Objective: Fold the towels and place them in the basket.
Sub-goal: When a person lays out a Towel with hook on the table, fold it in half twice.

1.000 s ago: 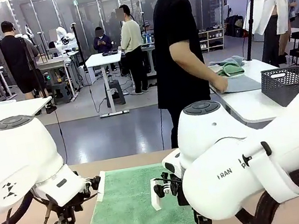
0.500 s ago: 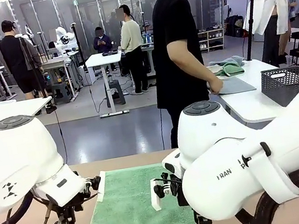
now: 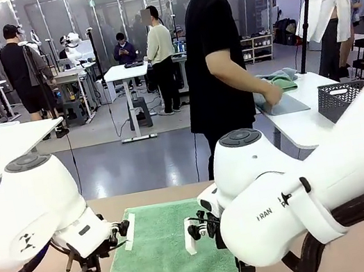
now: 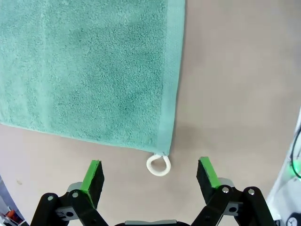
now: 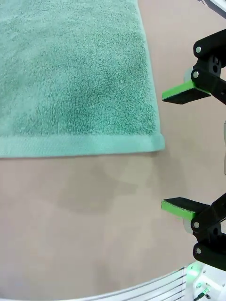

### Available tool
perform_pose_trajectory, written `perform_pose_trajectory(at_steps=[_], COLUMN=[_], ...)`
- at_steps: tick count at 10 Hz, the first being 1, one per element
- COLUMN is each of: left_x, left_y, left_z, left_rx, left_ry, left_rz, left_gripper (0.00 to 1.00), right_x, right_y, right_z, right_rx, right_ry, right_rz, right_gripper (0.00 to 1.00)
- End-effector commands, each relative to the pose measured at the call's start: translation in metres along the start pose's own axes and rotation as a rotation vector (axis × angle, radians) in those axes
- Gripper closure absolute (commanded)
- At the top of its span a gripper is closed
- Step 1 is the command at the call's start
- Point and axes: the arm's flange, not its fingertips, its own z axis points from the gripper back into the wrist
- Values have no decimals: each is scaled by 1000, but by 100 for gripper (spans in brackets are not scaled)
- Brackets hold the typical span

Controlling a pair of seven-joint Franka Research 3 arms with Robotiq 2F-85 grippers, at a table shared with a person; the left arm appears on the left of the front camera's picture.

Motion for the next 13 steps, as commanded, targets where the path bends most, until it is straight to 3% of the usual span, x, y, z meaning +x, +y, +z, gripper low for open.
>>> perform_pose_trajectory(at_steps=[1, 13], left_x=[-9, -8], left_y=[-12, -11], left_z=[-18, -52], left_rx=[2, -102], left_ry=[-11, -51], left_rz=[-23, -8], left_gripper=[0, 0], right_x=[9, 10], right_y=[-6, -22], right_z=[-14, -39], right_rx=[-31, -32], right_ry=[6, 13], right_rz=[-25, -29], right_gripper=[0, 0])
